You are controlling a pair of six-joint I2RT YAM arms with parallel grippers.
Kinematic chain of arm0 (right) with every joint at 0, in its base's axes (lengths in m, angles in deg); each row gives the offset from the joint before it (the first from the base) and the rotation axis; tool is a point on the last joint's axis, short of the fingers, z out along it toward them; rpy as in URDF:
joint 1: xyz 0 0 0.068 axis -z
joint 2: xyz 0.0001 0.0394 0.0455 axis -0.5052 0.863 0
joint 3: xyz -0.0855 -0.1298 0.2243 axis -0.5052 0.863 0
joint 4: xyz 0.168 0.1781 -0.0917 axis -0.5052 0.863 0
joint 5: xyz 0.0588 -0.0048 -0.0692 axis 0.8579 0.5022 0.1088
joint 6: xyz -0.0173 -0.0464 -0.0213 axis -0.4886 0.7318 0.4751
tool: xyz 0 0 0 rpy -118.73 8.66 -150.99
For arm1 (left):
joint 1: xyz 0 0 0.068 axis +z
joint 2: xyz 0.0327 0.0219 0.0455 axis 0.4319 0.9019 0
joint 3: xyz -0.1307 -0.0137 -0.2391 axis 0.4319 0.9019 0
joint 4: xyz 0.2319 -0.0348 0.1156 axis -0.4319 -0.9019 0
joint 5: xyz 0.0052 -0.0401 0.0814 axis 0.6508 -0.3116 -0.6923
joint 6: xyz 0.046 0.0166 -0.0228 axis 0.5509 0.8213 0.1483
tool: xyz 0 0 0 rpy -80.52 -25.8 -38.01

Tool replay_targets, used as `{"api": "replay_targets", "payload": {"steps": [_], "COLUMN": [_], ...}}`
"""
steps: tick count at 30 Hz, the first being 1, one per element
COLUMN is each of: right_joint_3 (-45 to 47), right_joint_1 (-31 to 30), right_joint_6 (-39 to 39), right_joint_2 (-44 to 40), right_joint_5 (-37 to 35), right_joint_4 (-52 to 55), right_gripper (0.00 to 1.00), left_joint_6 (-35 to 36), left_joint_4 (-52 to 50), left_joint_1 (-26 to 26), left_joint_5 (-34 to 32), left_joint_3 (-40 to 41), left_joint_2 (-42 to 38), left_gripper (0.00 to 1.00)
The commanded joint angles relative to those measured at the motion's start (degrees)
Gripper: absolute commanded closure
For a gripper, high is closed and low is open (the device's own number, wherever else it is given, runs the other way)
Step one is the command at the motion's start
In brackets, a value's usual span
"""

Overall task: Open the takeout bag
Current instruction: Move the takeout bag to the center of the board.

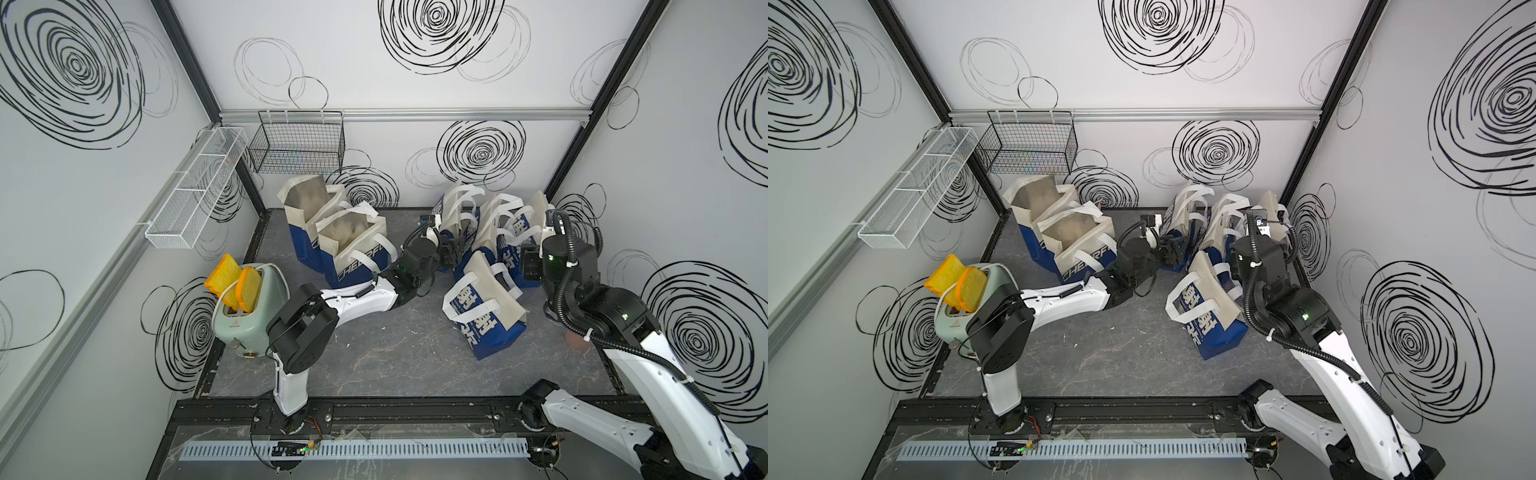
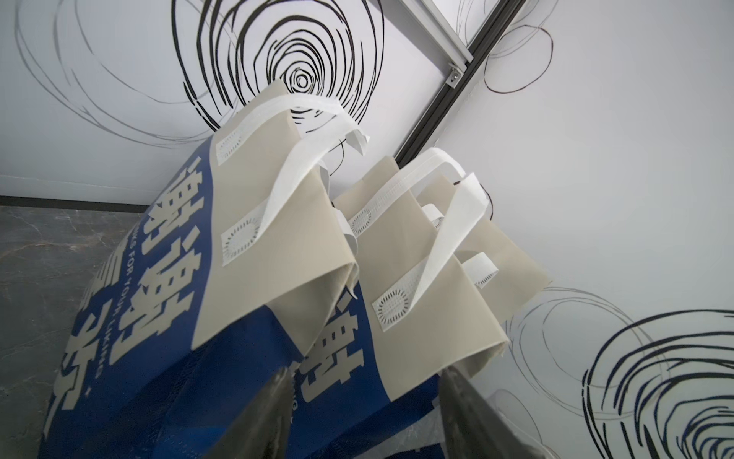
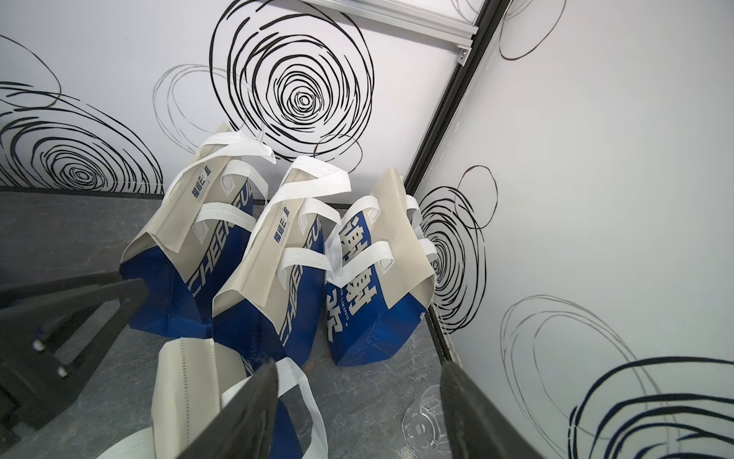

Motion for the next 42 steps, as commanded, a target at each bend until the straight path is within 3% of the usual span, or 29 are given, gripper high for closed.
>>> {"api": "replay_targets", "payload": {"steps": [1, 25, 38, 42], "right_joint_3": [0.78, 1.12, 2.94, 3.51], "right_joint_1": [0.28, 0.74, 1.05, 1.21], "right_joint_6": [1.02, 5.81, 9.02, 9.17], "right_joint_2": [-1.09, -2.57, -2.5, -2.5], "right_joint_5": [-1.64, -1.57, -1.38, -0.8], "right_joint_4": [-0.23, 1.78, -0.09, -0.67], "right_gripper": [0.33, 0.32, 0.32, 0.32], "left_joint_6": [-0.83, 2.17, 5.09, 6.36], "left_joint_4": [4.75, 3.71, 1.68, 2.0], "left_joint_1": [-1.25, 0.59, 1.96, 2.17], "left_joint_5": [-0.2, -7.39, -11.56, -13.22], "left_joint_3": [-1.22, -14.45, -20.4, -20.31], "left_joint_2": [1.55, 15.48, 20.83, 21.33], "left_gripper": [0.37, 0.38, 0.47, 0.54]}}
